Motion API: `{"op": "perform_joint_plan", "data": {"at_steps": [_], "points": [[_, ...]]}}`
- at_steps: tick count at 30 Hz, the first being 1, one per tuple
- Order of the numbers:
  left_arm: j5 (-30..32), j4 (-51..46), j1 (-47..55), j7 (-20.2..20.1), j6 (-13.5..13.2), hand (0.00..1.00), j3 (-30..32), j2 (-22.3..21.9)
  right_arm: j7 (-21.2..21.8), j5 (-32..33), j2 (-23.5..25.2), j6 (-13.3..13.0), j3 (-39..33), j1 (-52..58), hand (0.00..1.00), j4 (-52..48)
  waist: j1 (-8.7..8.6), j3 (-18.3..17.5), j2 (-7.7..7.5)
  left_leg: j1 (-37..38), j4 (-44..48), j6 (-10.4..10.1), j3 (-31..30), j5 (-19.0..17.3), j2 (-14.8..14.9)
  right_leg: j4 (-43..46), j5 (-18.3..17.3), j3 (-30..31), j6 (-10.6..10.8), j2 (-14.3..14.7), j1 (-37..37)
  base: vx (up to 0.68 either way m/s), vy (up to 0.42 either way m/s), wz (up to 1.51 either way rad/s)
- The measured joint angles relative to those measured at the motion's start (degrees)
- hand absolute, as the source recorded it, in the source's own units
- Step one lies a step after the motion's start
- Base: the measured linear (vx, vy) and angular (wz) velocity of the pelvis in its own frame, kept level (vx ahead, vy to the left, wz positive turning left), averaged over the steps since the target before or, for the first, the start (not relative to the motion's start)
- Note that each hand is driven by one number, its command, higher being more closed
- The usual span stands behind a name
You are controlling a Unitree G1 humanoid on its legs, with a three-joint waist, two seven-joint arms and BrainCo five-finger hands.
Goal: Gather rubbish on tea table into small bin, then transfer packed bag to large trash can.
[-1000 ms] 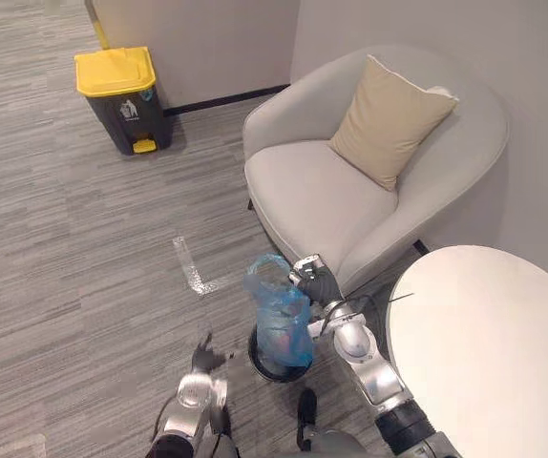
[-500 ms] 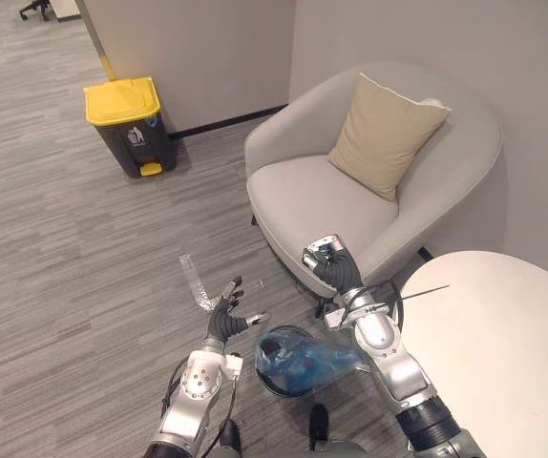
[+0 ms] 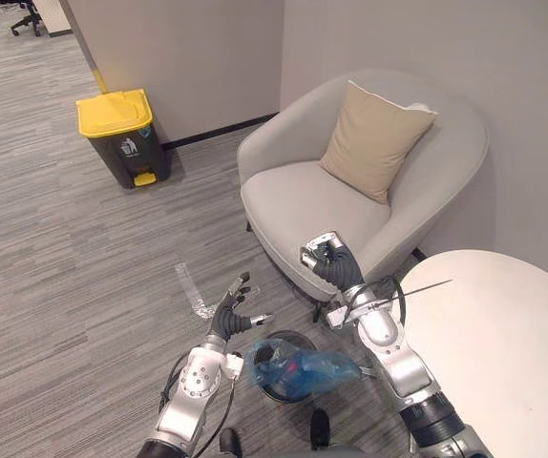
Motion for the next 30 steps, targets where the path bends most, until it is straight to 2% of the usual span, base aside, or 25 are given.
{"op": "perform_joint_plan", "data": {"at_steps": [2, 6, 10, 17, 19, 22, 25, 27, 29, 30], "points": [[0.07, 2.37, 0.15, -0.35, 0.29, 0.00, 0.01, -0.20, -0.23, -3.14, -0.03, 0.14, -0.05, 1.10, 0.00, 3.48, -0.01, 0.00, -0.01, -0.06, 0.00, 0.04, -0.01, -0.02, -0.02, 0.00, 0.00, 0.01, 0.00, -0.01, -0.06, 0.00, 0.000, 0.00], [0.09, 7.58, 0.68, -0.76, 1.20, 0.00, 0.76, -0.29, -0.51, -10.66, 0.21, 2.30, -0.57, 3.43, 0.00, 12.14, 0.02, 0.05, 0.04, -1.30, 0.15, 0.12, -0.79, 0.07, -0.40, 0.03, 0.00, -0.78, 0.02, -0.04, -0.83, 0.00, -0.007, 0.10], [0.07, 10.70, 0.78, -0.83, 1.24, 0.00, 3.43, -0.60, -1.81, -15.45, 0.34, 2.81, -0.68, 3.86, 0.00, 17.65, 0.13, 1.98, 0.18, -4.33, 1.10, 0.40, -2.05, 0.41, -0.51, 0.69, 0.15, -1.78, 0.13, -0.38, -3.12, -0.02, -0.005, 0.16], [0.00, 18.40, -2.06, 0.65, 1.65, 0.00, 7.88, -1.84, -5.31, -22.54, 0.57, 4.60, -1.83, -1.67, 0.00, 29.17, 0.72, 10.07, 0.68, -11.46, 3.30, 1.21, -4.11, 1.42, -1.05, 2.25, 0.74, -3.57, 0.17, -1.44, -8.81, -0.04, 0.013, 0.17], [-0.02, 19.91, -3.08, 1.40, 2.10, 0.00, 8.44, -2.37, -6.60, -24.47, 0.55, 4.82, -2.14, -3.57, 0.00, 31.60, 0.91, 11.10, 0.79, -13.45, 4.29, 1.34, -4.51, 1.50, -1.17, 2.55, 1.09, -3.94, 0.04, -1.79, -10.26, -0.01, 0.030, 0.11], [-0.11, 20.67, -6.92, 2.48, 2.12, 0.00, 9.69, -2.59, -9.22, -26.72, 0.44, 5.60, -3.56, -9.16, 0.00, 35.91, 1.47, 15.36, 1.00, -16.83, 7.57, 2.03, -4.95, 1.00, -1.17, 4.33, 1.11, -4.21, 0.02, -2.33, -12.58, -0.04, 0.030, 0.12], [-1.04, 21.78, -10.87, 4.05, 2.03, 0.00, 10.85, -2.70, -12.05, -29.14, 0.05, 6.80, -5.08, -14.48, 0.00, 39.09, 1.62, 19.03, 1.61, -21.14, 10.48, 2.29, -5.99, 0.84, -1.21, 6.37, 1.11, -4.92, 0.01, -2.94, -16.05, -0.08, 0.027, 0.18], [-1.29, 22.24, -12.79, 4.82, 2.03, 0.00, 11.96, -2.98, -14.18, -31.66, -0.61, 7.64, -5.36, -17.94, 0.00, 41.88, 2.31, 21.20, 2.01, -24.98, 12.99, 2.69, -6.29, 0.57, -0.97, 8.29, 1.14, -4.94, -0.05, -3.36, -19.42, -0.12, 0.026, 0.11], [-1.33, 22.28, -13.73, 5.26, 2.01, 0.00, 12.49, -3.34, -14.97, -32.98, -0.94, 8.30, -5.57, -19.13, 0.00, 42.54, 2.66, 22.35, 2.26, -26.49, 14.08, 2.80, -6.42, 0.49, -0.90, 9.06, 1.16, -5.00, -0.08, -3.57, -20.68, -0.08, 0.010, 0.09], [-2.41, 22.24, -15.28, 6.17, 1.99, 0.00, 13.27, -4.57, -16.33, -34.05, -1.82, 9.27, -5.55, -20.91, 0.00, 42.41, 3.25, 23.46, 3.02, -30.08, 16.71, 3.09, -6.73, -0.42, -0.66, 10.51, 1.13, -5.23, -0.11, -3.87, -23.55, -0.10, 0.008, 0.09]]}}
